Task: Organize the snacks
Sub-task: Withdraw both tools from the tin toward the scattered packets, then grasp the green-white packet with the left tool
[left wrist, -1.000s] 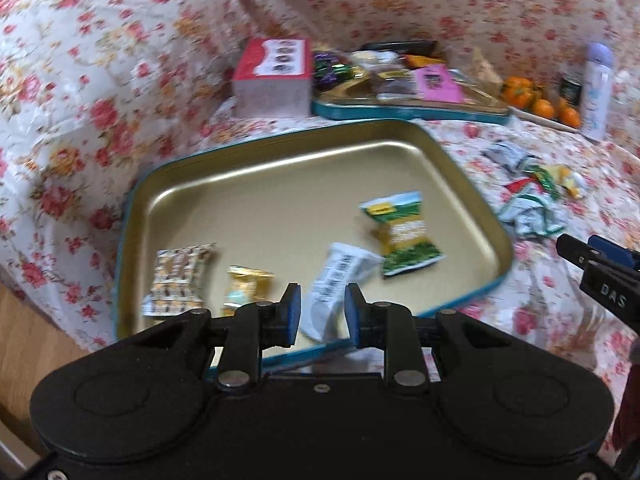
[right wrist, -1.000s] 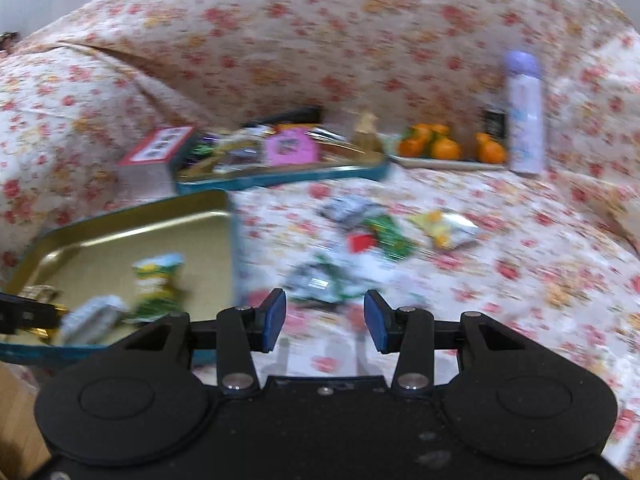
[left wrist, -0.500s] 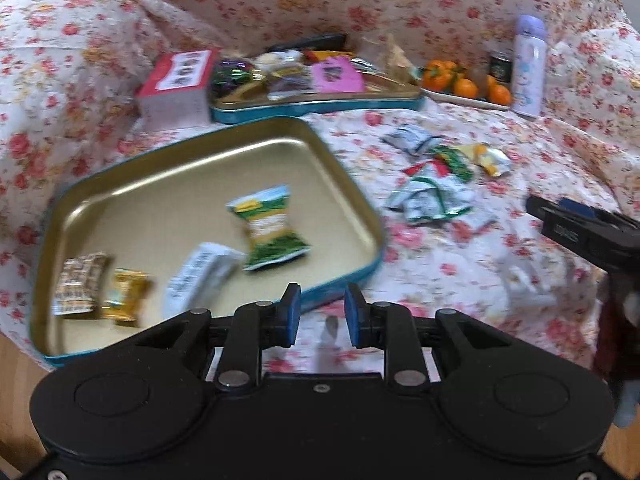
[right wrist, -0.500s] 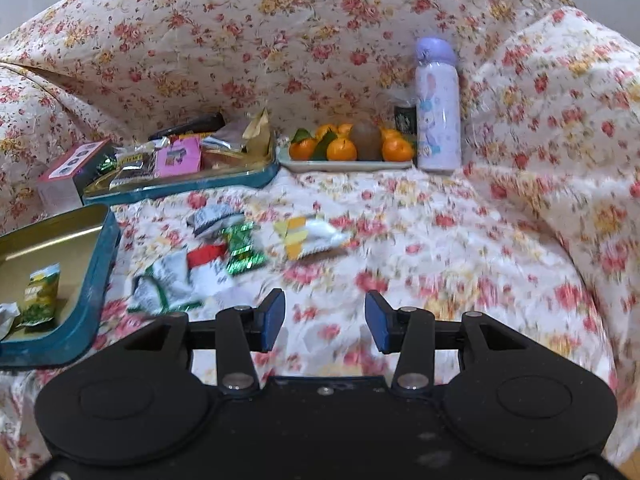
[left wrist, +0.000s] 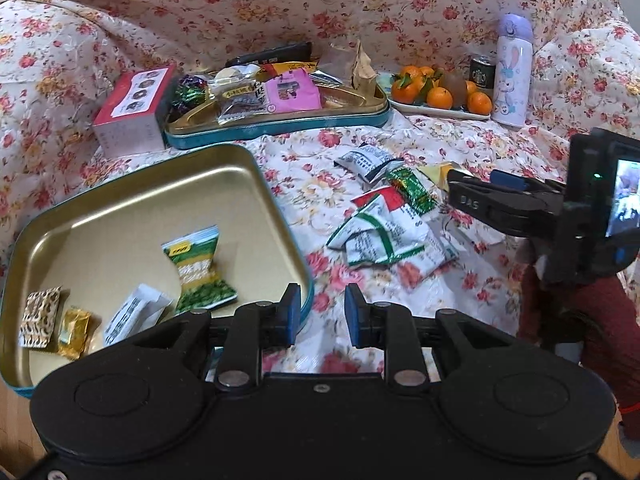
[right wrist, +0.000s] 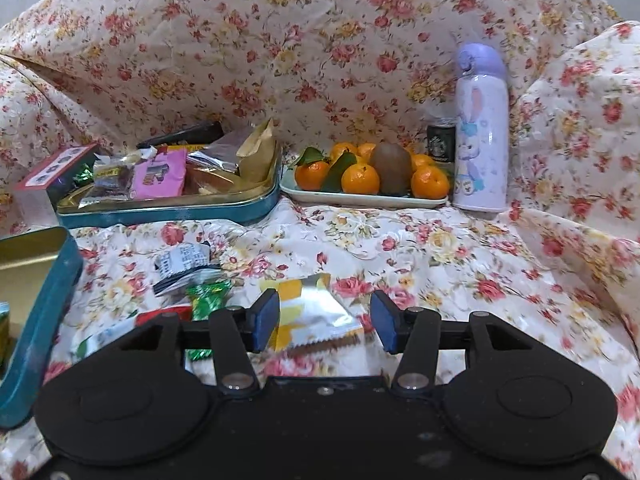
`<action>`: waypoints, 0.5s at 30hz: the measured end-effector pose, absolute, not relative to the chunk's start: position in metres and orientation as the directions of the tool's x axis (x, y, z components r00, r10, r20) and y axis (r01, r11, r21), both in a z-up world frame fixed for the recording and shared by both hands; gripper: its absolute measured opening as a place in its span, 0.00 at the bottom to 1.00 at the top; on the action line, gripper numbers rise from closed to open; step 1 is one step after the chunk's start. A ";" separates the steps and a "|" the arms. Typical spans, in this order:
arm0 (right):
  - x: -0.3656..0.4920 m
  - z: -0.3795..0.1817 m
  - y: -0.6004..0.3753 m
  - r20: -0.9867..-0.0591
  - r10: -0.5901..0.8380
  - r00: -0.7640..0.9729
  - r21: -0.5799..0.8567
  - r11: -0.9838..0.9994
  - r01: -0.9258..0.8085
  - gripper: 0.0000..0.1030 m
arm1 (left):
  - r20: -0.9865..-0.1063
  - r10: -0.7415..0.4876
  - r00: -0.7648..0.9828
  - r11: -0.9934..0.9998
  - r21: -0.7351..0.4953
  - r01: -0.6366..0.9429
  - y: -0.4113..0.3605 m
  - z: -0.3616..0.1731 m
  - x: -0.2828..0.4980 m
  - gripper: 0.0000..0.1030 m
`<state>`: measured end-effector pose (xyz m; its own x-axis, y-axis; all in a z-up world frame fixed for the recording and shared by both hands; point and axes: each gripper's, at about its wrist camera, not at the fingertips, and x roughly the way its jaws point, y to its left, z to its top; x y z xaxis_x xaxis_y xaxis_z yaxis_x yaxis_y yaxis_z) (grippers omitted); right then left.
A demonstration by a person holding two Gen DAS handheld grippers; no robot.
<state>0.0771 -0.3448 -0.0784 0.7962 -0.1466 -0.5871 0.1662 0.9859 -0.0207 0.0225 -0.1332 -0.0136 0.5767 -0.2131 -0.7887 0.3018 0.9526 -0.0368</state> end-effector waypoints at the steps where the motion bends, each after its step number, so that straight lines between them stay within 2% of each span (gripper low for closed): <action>1: 0.081 -0.080 -0.346 -0.592 -0.141 0.794 -0.024 0.987 0.157 0.52 | -0.791 -0.212 0.574 0.953 -0.037 0.300 -0.136 -0.014 0.025 0.33; 15: 0.084 -0.092 -0.353 -0.586 -0.109 0.803 0.041 0.986 0.163 0.52 | -0.847 -0.225 0.482 0.962 -0.116 0.245 -0.165 -0.031 0.069 0.33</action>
